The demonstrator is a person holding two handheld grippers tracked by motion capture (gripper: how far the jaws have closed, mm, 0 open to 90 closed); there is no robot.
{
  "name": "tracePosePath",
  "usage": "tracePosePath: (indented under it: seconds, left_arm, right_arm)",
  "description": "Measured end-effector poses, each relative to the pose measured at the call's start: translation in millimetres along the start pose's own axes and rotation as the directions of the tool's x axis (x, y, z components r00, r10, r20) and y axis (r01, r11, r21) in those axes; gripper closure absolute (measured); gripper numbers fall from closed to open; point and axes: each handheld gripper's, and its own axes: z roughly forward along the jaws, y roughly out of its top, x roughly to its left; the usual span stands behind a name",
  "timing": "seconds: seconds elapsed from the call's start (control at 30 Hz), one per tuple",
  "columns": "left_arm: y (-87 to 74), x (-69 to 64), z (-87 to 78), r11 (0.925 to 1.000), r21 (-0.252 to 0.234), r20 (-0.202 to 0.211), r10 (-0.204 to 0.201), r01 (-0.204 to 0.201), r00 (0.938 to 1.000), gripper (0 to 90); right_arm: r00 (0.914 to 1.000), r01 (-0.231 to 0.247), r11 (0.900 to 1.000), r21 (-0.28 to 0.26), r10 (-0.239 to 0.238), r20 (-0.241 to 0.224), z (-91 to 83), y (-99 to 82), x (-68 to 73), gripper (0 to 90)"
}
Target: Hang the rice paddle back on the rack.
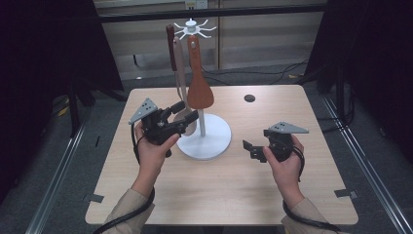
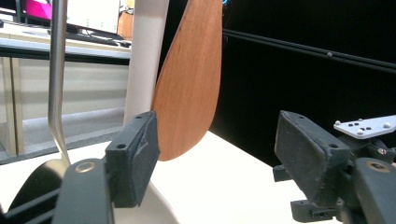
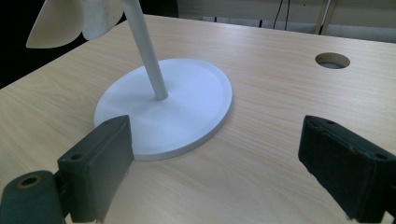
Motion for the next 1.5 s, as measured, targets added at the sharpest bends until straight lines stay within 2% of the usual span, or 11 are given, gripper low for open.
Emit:
tracePosePath:
  seconds: [0.13,0.17,0.3,0.43,0.53,0.67,1.0,1.03,1.5]
  left_arm:
    - [-1.3,-1.7,-1.0,1.0,-0.002,-0.002,0.003,-0.003,1.0,26.7]
    - [-2.5,-1.3,-2.7,0.9998,0.01,-0.001,0.015,-0.015,0.9999,26.0]
    - [-4.7,-1.5,-3.0,1.0,0.006,-0.004,0.006,-0.006,1.0,24.5]
    - [-8.1,-2.4,-3.5,0.9995,0.027,-0.014,0.017,-0.017,0.9997,22.6]
    - [-9.8,-2.4,-5.0,0.9989,0.038,-0.006,0.028,-0.028,0.9996,21.9]
    - [-11.8,-3.5,-6.0,0.9992,0.037,-0.009,0.019,-0.019,0.9998,21.3]
    - [-20.3,-6.6,-10.3,0.9987,0.049,0.013,0.016,-0.016,0.9998,20.2]
    - [-22.9,-7.0,-11.2,0.9976,0.064,0.008,0.026,-0.026,0.9996,20.0]
    - [-31.8,-11.5,-14.7,0.9957,0.084,0.037,0.036,-0.039,0.9987,19.1]
  right_arm:
    - [1.0,0.004,1.0,-0.005,-0.004,-0.002,0.2,0.5,-0.3,9.7]
    - [1.0,0.006,1.0,-0.003,-0.006,-0.002,0.4,0.4,-0.5,9.8]
    - [1.0,0.008,1.0,-0.004,-0.008,-0.004,0.5,0.6,-0.7,9.7]
    - [0.9999,0.006,1.0,-0.004,-0.006,-0.008,0.9,0.8,0.1,9.7]
    - [0.9999,0.006,1.0,-0.004,-0.006,-0.009,0.8,0.8,0.2,9.7]
    - [0.9999,0.01,0.9999,0.001,-0.01,-0.004,1.1,0.4,0.4,9.7]
    - [1.0,0.01,1.0,0.0,-0.01,-0.002,0.1,-0.1,-0.2,9.7]
    - [0.9999,0.01,0.9999,0.001,-0.01,-0.001,0.2,-0.3,-0.4,9.7]
    - [0.9999,0.012,0.9999,0.0,-0.012,-0.005,1.1,-0.7,0.1,9.7]
